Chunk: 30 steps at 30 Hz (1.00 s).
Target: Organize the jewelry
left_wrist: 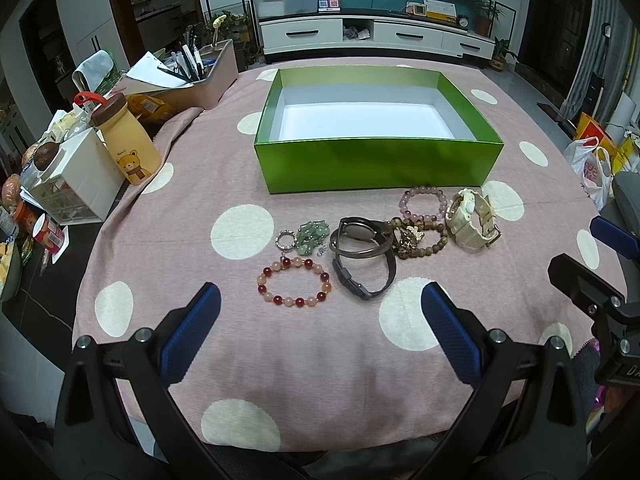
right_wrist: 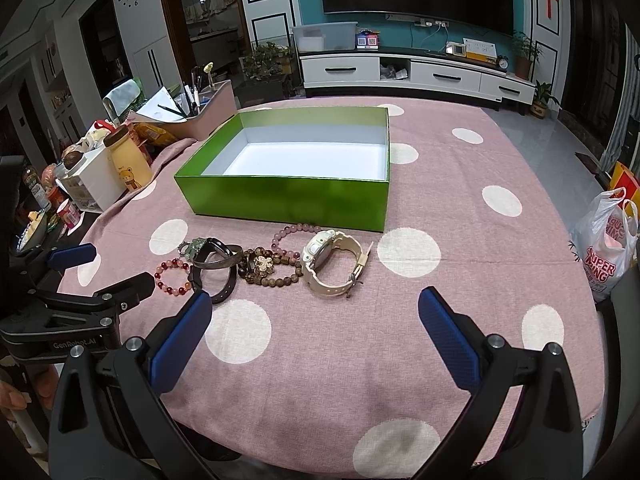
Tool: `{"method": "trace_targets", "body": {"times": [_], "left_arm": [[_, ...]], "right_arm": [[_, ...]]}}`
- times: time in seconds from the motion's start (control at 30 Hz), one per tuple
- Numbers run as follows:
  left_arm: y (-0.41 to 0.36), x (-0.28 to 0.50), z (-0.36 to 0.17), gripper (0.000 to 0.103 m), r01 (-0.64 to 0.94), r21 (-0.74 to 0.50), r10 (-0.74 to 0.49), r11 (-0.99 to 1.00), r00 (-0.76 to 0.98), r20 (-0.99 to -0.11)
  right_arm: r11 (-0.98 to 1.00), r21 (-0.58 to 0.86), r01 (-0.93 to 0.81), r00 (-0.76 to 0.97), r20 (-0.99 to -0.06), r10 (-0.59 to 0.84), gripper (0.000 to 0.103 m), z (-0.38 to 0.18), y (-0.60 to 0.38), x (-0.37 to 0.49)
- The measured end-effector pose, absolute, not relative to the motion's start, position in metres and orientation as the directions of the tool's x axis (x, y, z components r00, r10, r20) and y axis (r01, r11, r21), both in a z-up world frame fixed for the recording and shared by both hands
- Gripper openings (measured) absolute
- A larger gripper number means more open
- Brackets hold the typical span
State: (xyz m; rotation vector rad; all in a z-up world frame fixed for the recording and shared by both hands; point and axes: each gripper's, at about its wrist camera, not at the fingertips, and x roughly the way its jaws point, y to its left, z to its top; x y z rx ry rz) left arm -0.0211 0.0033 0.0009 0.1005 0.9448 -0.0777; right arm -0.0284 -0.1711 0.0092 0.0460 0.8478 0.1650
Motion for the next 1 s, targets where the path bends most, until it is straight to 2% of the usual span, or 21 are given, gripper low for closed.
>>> {"method": "trace_targets", "body": {"times": [0.33, 0.67, 1.0], "left_arm": [[0.002, -0.019, -0.003, 0.101, 0.116, 0.042, -0.033, 0.992, 0.576, -0.817], [0.029, -0.018, -0.027, 0.101, 0.11, -0.1, -0.145, 0.989, 0.557, -0.818], [0.053, -0.011, -0.061, 0.101, 0.039, -0.181, -0.176, 0.983, 0.508, -0.843]], "right_arm": [[0.986, 0.116, -0.123, 0.647, -0.744, 0.169, 0.102, 0.01, -0.171, -0.029], [0.967, 0.172, -0.186, 0.609, -0.752, 0.251, 0.102, -0.022, -0.174, -0.026], [0.95, 0.234, -0.204, 0.579, -0.754, 0.31, 0.102, -0.048, -0.173, -0.02]]}}
